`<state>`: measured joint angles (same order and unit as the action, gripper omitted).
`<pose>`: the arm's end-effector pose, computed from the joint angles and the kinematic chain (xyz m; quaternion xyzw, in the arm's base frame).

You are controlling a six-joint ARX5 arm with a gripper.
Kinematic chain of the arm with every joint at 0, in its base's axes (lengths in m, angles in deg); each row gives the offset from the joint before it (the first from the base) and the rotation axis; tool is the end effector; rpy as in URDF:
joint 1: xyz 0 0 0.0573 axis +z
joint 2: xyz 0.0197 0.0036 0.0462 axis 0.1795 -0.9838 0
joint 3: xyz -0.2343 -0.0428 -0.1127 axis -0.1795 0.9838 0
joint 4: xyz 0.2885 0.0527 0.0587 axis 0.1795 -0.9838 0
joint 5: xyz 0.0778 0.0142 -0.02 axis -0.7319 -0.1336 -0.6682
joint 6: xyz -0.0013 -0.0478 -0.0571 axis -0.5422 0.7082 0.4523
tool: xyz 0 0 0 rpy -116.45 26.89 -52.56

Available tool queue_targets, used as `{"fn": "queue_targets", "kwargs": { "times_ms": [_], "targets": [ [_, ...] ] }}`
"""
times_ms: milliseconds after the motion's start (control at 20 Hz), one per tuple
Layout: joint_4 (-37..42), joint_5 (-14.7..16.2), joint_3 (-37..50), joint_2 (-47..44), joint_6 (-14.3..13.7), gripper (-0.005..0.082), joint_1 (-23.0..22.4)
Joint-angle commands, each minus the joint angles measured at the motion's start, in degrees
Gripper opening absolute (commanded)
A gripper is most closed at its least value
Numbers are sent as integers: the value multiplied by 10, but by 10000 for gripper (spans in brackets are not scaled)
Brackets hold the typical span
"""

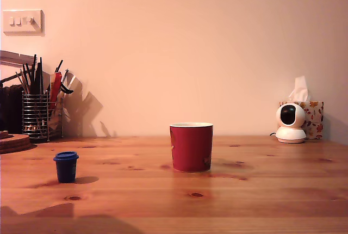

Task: Pick up the coffee capsules on the table and drop them inside the coffee cup

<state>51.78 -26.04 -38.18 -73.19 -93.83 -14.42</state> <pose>0.2177 -0.0419 0.1161 0.1003 0.2194 -0.2940 0.9249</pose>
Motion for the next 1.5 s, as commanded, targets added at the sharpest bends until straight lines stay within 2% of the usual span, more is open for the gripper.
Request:
{"fn": "queue_targets", "kwargs": {
  "times_ms": [0, 50, 200, 250, 1000, 1450],
  "targets": [
    [3, -4, 9, -5, -7, -8, 2],
    [1, -7, 9, -7, -7, 30, 2],
    [1, -9, 9, -18, -7, 435, 2],
    [-2, -17, 9, -21, -7, 451, 2],
    [-8, -29, 9, -22, -7, 450, 2],
    [57, -30, 9, -96, -7, 450, 2]
  ]
}}
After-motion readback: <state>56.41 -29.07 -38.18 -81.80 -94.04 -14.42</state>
